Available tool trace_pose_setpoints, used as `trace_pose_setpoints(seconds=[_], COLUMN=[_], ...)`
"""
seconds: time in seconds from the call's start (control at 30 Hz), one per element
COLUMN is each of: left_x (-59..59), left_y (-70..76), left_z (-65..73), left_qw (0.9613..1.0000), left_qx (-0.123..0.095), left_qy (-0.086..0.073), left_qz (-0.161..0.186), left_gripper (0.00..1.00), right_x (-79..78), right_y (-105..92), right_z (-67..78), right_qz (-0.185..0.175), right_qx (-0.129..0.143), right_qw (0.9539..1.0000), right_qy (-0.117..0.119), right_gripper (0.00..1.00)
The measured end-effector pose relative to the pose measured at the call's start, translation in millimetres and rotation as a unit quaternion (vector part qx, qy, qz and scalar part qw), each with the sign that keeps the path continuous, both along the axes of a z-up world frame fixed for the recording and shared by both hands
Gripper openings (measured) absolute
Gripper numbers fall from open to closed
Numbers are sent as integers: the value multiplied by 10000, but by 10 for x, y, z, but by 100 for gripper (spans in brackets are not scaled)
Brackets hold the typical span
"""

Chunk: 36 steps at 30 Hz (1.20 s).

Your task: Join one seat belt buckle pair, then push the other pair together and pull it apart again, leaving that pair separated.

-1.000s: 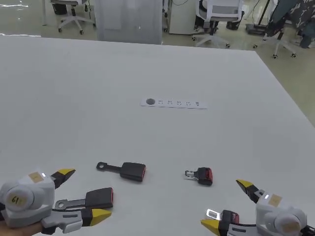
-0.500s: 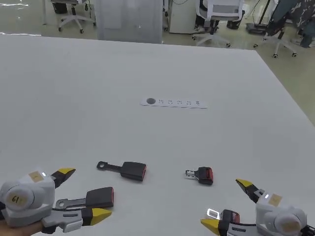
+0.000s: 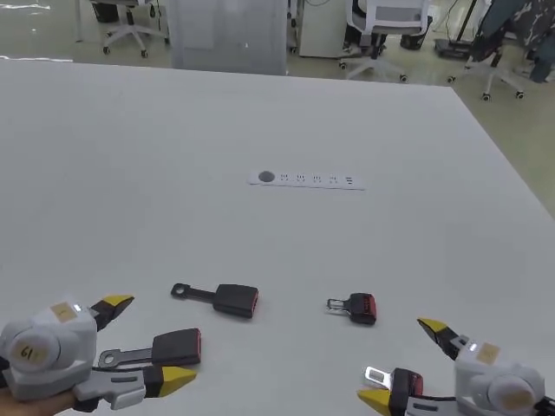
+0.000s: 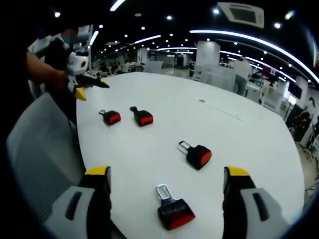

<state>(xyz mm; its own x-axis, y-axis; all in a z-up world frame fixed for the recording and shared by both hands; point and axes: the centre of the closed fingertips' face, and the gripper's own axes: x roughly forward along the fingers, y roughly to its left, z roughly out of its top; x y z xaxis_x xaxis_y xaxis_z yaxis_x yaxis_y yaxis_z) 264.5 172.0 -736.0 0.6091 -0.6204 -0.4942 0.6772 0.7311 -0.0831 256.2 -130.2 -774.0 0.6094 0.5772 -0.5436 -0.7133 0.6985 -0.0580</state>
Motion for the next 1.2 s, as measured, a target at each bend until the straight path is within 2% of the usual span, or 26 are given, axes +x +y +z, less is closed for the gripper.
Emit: trace_pose_setpoints(seconds=[0.3,0.53,0.63,0.9,1.1,1.2], left_x=[-31,-42,-16,49,98,105], left_y=[-28,-32,-13,8,4,4], left_z=[-66,-172,-219,-332,-453,-546], left_qw=[9998,9986,9984,9971,9950,9924], left_qx=[114,373,404,557,704,887], left_qy=[24,41,69,90,135,176], left_qz=[-136,-365,-383,-517,-694,-839], left_gripper=[97,94,92,89,85,81], right_x=[-82,-189,-208,-247,-243,-240], right_y=[-83,-175,-199,-251,-293,-308], right_z=[-98,-261,-303,-432,-537,-581], right_qz=[140,323,342,543,658,685], right_qx=[-76,-278,-237,-391,-490,-512], right_qw=[9996,9976,9971,9935,9905,9891], right_qy=[218,537,633,916,1104,1196], right_gripper=[94,89,89,86,82,80])
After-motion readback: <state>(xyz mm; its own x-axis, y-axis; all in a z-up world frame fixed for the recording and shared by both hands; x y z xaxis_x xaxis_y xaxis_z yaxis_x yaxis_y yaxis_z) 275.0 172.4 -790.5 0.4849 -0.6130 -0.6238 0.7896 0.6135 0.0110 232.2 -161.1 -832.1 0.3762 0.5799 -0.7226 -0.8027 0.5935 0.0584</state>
